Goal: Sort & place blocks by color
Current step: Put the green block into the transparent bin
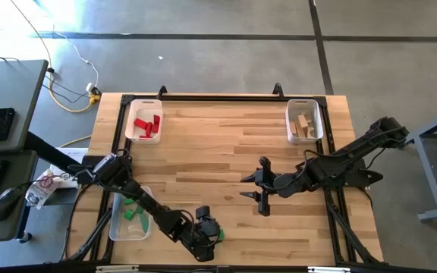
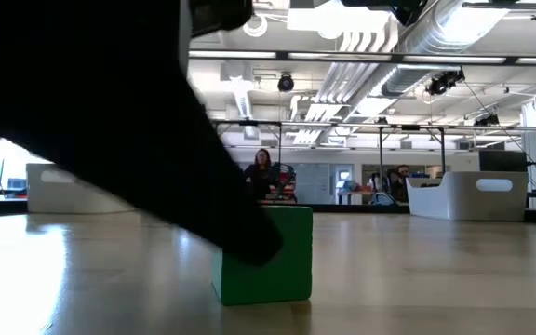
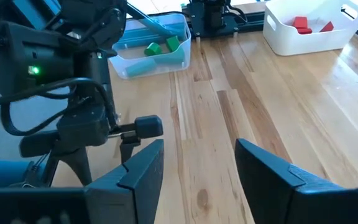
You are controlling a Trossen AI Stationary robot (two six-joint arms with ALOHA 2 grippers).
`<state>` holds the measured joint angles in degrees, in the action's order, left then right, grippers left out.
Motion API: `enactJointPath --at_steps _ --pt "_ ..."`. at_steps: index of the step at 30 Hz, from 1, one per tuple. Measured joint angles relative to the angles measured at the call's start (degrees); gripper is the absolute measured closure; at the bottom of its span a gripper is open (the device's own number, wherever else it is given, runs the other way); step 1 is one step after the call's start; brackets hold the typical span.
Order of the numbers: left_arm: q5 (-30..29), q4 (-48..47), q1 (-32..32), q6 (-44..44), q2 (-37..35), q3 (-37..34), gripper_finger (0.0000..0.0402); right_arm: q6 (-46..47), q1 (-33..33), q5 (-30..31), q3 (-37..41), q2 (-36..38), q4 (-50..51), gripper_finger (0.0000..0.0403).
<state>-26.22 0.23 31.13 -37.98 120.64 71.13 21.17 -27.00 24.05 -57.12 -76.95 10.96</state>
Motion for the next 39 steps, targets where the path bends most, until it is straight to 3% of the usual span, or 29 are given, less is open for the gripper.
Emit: enactJointPath --at_steps 8,17,25,39 --pt "-1.7 -0.6 -0.9 0.6 1.4 0.0 0.0192 0.0 0.0 0.0 0.0 0.0 0.1 0.0217" --pt "-0.8 0.0 -1.6 5.2 1.6 0.0 0.0297 0.0 0.0 0.0 0.0 0.0 0.5 0.0217" --pt "2.1 -7.1 -1.9 5.2 -0.6 0.1 0.0299 0.0 0.0 0.0 0.0 0.0 0.5 0.0217" --pt "1.1 -34.7 -1.0 2.6 -11.1 -0.1 0.0297 0.0 0.0 0.0 0.0 0.0 1.5 0.0217"
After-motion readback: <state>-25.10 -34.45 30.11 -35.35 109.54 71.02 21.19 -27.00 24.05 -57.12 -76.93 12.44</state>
